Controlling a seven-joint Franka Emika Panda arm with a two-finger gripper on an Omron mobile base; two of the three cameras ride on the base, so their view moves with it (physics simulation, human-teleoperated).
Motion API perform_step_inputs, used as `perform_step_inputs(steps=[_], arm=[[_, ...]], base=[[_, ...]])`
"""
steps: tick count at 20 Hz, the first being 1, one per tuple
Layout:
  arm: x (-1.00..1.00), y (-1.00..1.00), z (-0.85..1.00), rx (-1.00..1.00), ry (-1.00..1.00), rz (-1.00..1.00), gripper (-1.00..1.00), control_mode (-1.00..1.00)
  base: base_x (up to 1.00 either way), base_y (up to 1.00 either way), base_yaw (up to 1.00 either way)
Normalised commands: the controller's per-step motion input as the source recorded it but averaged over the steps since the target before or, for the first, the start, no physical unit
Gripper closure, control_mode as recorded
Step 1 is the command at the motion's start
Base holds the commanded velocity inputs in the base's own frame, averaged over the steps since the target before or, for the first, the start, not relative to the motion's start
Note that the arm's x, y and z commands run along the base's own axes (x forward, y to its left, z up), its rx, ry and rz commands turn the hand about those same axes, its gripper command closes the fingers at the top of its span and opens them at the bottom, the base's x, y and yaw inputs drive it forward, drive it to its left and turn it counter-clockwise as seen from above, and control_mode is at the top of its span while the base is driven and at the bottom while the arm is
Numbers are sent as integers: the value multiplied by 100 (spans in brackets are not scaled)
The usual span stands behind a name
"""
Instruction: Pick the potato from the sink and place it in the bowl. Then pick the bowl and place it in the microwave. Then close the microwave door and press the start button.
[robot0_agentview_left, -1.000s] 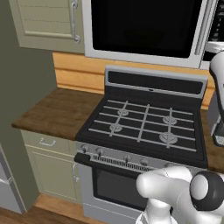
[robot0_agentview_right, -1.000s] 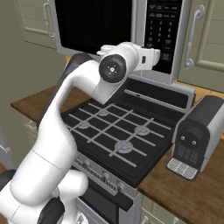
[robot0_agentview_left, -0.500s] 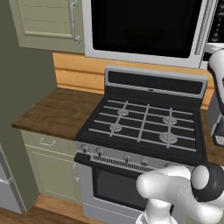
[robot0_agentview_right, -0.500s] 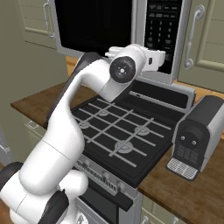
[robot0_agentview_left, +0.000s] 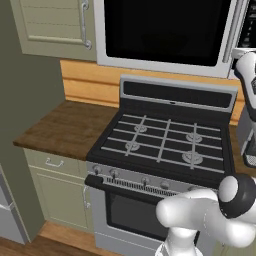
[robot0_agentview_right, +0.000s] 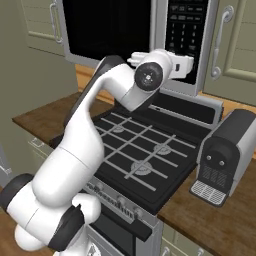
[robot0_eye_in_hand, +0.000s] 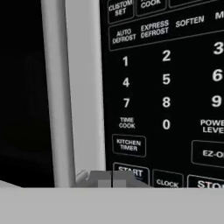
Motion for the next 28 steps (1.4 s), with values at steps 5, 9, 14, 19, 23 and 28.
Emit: perform_step_inputs(steps=[5,9,14,19,23,28], arm=[[2,-2,-19,0,0,0,100,-100],[24,0,-2,0,0,0,100,-100],[33,0,-6,0,0,0,100,-100],[26,-12,-18,0,0,0,100,-100],[48,-39,0,0,0,0,100,-100],[25,-13,0,0,-1,0,100,-100]], base=[[0,0,0],[0,0,0],[0,0,0],[0,0,0],[0,0,0],[0,0,0]])
